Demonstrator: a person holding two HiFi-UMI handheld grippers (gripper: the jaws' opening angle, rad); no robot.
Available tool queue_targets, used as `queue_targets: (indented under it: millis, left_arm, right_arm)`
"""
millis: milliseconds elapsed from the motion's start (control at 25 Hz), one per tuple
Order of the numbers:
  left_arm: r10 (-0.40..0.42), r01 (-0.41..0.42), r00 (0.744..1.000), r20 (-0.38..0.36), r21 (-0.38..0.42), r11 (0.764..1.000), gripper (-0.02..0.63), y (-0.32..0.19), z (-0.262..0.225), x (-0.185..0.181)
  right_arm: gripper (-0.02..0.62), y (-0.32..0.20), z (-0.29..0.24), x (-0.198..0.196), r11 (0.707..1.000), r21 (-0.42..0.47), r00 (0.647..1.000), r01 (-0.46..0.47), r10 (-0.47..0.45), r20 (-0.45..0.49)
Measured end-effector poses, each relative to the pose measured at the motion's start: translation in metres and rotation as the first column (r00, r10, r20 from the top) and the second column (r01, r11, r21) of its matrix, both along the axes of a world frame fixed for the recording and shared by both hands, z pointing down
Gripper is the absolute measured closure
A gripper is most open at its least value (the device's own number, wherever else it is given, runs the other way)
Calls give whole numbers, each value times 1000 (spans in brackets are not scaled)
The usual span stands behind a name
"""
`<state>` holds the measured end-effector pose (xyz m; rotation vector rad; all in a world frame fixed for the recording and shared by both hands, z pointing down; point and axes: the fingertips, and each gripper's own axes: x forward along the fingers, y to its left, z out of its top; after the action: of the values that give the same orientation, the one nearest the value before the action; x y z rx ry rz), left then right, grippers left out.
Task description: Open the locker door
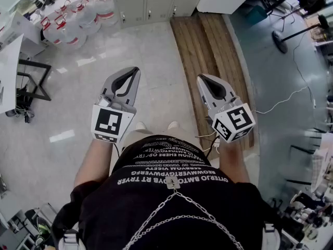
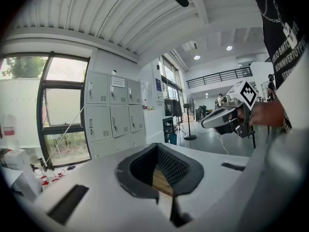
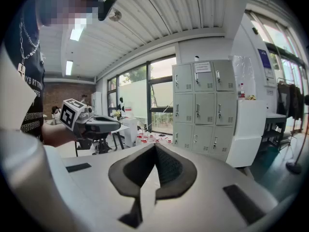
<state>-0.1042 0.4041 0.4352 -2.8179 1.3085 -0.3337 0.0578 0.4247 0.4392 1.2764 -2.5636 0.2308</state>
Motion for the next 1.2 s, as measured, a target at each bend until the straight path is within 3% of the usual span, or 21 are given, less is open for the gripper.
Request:
queue_targets:
  millis: [240,480,760,880,1000,1080,1200]
  left_arm:
    - [-23,23,1000,-2,12,1000,601,-6,-4,27]
    - [-59,61,996,-73,21,998,601,5,-18,80]
    - [-209,206,972,-108,-33,978,601,20,-19,85]
    - [-237,236,968,-80,-25,971,601,21,-25,84]
    - [-250,250,968,19,-5,968,601,18,-20,84]
    - [-240,240,968,71,10,971,601,16,-17,88]
    - [-215,215,973,87,16,977,601,5,-13,94]
  right_arm:
    - [600,-12,5,27,1000,-2,1000,28,-28,7]
    - [600,-14,12,84,998,-36,997,47,-45,60]
    - [600,-10,13,117,991,-39,985,129,-123,119]
    - [600,-17,14,125,990,-47,981,132,-124,149]
    - [600,-24,17,127,990,-44,977,132,-123,172]
    - [546,-30,18,127,990,-48,975,130,-119,189]
    - [494,-41,21,124,991,-58,974,119,-105,201]
